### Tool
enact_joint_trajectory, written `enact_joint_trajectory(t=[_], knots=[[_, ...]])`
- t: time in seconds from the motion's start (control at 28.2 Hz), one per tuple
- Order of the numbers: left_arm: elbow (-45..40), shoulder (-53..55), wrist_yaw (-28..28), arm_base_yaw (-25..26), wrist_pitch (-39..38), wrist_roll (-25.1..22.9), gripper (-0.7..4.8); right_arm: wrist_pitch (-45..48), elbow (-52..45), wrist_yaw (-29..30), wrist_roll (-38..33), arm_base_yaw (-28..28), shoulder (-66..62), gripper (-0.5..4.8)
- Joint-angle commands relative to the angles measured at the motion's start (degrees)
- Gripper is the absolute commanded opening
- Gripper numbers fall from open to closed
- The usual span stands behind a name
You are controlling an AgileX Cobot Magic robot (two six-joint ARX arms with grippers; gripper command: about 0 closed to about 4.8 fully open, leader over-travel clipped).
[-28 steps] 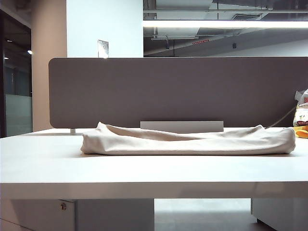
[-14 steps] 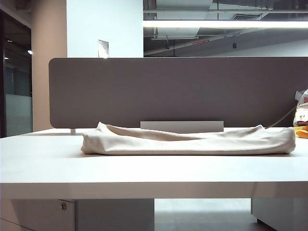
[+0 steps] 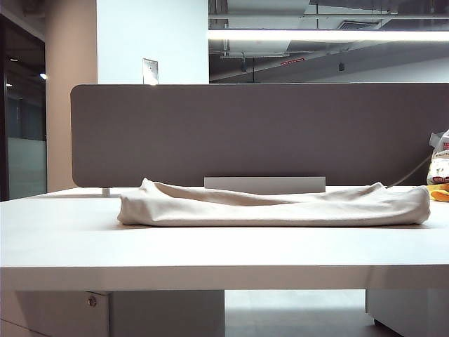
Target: Fold the bottom side of the T-shirt horizontally towards the center, about one-third of the way, then fold the sleeve back towards the center, creating a straight line along the edge of the T-shirt, and finally fold the bottom of the T-shirt up towards the top, creating a neat rectangle.
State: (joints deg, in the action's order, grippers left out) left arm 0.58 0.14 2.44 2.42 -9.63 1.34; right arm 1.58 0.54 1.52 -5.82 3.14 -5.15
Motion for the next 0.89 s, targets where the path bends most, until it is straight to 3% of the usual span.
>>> enact_joint_trajectory(t=[0.04,0.89], knots=[[-0.17,0.02,0.26,-0.04,-0.72,0.20,-0.05,-2.80,-0.24,-0.13,1.46,0.15,1.99,-0.05],[-0.17,0.04,0.28,-0.04,-0.72,0.17,-0.05,-8.96,-0.24,-1.44,7.58,1.05,4.98,-0.05]])
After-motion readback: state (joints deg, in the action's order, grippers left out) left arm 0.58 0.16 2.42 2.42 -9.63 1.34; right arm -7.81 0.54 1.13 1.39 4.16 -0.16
